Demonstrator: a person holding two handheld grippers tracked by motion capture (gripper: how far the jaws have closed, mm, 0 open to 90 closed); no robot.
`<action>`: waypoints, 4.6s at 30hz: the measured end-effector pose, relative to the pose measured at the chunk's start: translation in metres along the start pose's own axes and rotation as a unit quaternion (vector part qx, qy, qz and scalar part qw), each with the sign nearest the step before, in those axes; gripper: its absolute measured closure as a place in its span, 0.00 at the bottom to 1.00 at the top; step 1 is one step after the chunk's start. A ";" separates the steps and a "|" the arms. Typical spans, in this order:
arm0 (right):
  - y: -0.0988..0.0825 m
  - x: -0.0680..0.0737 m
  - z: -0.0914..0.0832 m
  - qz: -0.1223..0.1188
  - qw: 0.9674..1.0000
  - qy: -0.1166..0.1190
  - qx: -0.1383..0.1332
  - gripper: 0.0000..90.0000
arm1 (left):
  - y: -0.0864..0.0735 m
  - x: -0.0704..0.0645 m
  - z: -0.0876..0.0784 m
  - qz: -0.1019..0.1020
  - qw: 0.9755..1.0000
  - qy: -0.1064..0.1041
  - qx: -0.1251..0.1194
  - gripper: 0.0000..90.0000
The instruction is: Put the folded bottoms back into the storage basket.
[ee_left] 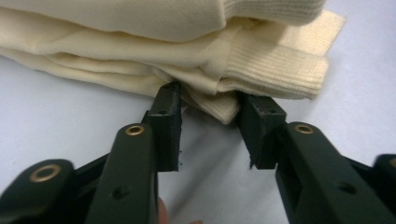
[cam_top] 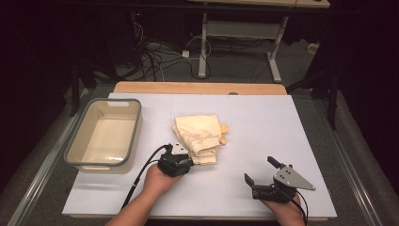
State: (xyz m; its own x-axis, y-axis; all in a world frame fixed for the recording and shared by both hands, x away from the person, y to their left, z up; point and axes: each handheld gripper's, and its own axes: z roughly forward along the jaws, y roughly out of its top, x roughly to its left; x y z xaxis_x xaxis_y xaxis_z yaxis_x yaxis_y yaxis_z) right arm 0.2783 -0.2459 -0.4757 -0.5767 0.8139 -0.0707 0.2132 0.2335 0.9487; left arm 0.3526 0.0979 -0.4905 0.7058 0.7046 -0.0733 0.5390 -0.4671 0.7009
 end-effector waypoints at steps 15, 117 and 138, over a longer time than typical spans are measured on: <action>0.000 0.000 -0.002 -0.001 1.000 -0.002 -0.002 0.01 | -0.004 -0.004 -0.010 0.022 1.000 -0.009 -0.008 0.86; 0.055 0.017 0.181 0.063 0.983 0.065 0.159 0.46 | -0.070 0.041 -0.067 -0.026 0.999 -0.045 -0.012 0.85; 0.049 0.018 0.192 0.072 0.973 0.089 0.200 0.55 | -0.071 0.041 -0.066 -0.024 0.999 -0.043 -0.012 0.85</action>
State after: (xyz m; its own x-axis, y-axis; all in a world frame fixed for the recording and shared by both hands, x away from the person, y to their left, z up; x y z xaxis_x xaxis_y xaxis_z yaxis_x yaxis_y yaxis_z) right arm 0.4297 -0.1173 -0.4893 -0.6380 0.7569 0.1416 0.5707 0.3413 0.7468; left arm 0.3127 0.1949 -0.4959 0.7171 0.6765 -0.1676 0.5628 -0.4203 0.7118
